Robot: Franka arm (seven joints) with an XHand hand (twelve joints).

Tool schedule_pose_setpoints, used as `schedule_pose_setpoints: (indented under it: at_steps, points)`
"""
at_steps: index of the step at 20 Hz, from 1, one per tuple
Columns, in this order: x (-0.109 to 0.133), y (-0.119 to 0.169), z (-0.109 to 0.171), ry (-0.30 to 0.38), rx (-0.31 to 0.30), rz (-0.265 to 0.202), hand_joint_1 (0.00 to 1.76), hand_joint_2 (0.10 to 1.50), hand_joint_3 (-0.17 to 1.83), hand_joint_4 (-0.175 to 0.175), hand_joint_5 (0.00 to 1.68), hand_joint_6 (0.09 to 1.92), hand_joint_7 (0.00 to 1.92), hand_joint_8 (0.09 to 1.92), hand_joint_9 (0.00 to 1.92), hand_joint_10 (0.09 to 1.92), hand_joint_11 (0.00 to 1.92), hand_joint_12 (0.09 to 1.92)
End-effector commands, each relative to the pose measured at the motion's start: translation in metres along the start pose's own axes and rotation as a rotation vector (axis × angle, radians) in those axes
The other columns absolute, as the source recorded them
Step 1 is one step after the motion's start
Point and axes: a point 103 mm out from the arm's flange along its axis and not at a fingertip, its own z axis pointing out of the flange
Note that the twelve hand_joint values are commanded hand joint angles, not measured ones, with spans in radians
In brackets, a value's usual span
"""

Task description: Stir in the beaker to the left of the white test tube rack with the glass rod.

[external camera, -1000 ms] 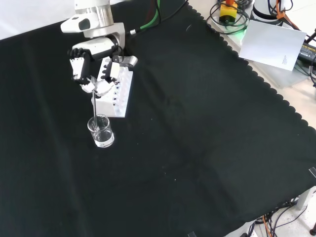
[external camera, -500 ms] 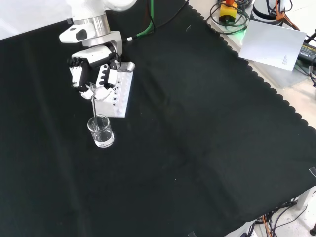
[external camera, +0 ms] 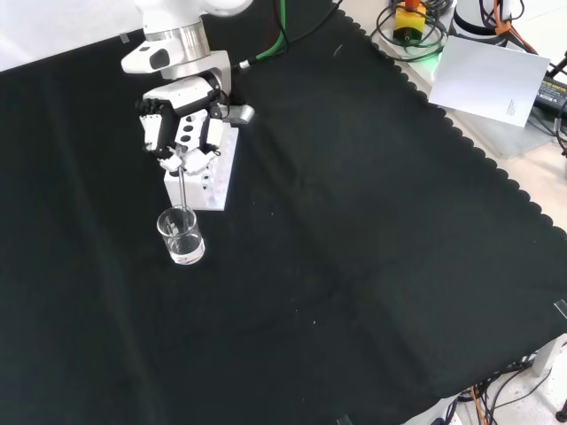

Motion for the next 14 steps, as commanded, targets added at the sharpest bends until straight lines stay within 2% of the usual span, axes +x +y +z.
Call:
schedule_pose_setpoints:
  at_steps: [1,6,14]
  points:
    - [0.019,0.005,0.009,0.02,0.003,-0.016,1.3,0.67,0.84,-0.175,1.02,0.94,1.13,1.27,1.56,0.92,1.63,0.77]
    - [0.021,0.021,0.016,0.027,0.007,-0.017,1.3,0.67,0.84,-0.175,1.02,0.94,1.13,1.27,1.56,0.92,1.62,0.77]
    - [-0.014,0.032,-0.002,0.007,-0.026,0.018,1.3,0.67,0.83,-0.175,1.02,0.94,1.13,1.26,1.56,0.93,1.62,0.78]
